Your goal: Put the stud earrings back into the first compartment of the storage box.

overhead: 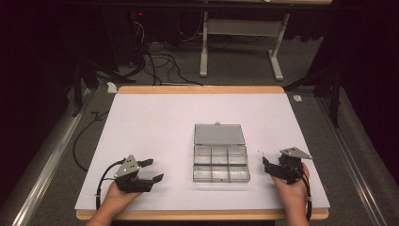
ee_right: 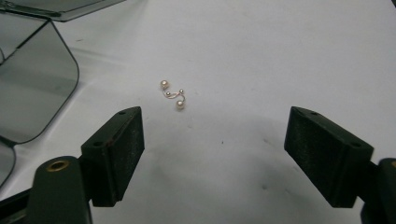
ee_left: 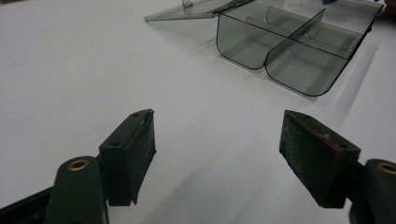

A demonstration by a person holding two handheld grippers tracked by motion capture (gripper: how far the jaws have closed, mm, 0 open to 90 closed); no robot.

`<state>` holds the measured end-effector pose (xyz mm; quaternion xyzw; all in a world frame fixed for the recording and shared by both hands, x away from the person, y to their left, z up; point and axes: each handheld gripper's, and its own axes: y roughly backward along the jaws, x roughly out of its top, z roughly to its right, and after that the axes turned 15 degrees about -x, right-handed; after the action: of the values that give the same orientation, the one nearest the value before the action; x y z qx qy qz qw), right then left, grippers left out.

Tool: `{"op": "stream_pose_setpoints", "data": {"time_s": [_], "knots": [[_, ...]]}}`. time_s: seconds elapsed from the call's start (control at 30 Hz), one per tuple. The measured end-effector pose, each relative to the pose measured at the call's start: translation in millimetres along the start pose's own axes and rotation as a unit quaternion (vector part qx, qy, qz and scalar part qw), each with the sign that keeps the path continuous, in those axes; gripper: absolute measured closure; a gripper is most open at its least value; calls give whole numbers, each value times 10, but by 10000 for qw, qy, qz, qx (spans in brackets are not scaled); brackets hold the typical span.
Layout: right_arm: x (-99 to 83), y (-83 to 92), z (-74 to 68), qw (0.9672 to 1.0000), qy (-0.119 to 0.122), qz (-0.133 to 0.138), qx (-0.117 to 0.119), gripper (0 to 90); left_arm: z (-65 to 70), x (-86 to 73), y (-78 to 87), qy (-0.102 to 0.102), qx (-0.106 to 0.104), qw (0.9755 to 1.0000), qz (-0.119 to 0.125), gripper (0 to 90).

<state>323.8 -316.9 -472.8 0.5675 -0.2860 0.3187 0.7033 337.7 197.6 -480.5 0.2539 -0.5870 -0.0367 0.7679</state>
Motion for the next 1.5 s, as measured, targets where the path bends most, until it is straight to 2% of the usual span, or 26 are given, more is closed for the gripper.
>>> {"op": "stream_pose_setpoints", "data": {"time_s": [0.03,0.37,0.63,0.77,0.93,1.03,1.13,1.27,1.4,1.43,1.5], "knots": [[-3,15,1,10000,-21,30,63,200,7,-1,-1,-17,14,10000,-21,273],[-6,118,5,9997,-40,197,156,213,5,2,-6,-43,-40,10000,-45,273],[-2,138,24,9996,-58,186,218,252,8,3,-14,-49,-41,10000,-77,273],[-7,157,25,9996,-35,151,257,285,-1,14,-25,-19,-66,9998,-188,282],[-8,182,25,9996,-48,99,246,352,-22,20,-23,70,-122,9997,-213,298],[-7,179,28,9997,-68,27,228,402,-59,20,-11,265,-232,9992,-192,306],[-4,173,29,9998,-68,-20,197,422,-83,22,-10,384,-293,9986,-192,308],[10,169,31,9995,-192,-121,222,473,-110,23,-5,492,-364,9980,-171,326],[47,191,36,9996,-115,-206,136,493,-120,23,0,532,-348,9979,-125,334],[56,216,32,9997,2,-223,116,494,-121,24,3,534,-335,9980,-109,335],[65,242,23,9996,60,-257,127,490,-126,23,8,546,-354,9978,-100,336]]}}
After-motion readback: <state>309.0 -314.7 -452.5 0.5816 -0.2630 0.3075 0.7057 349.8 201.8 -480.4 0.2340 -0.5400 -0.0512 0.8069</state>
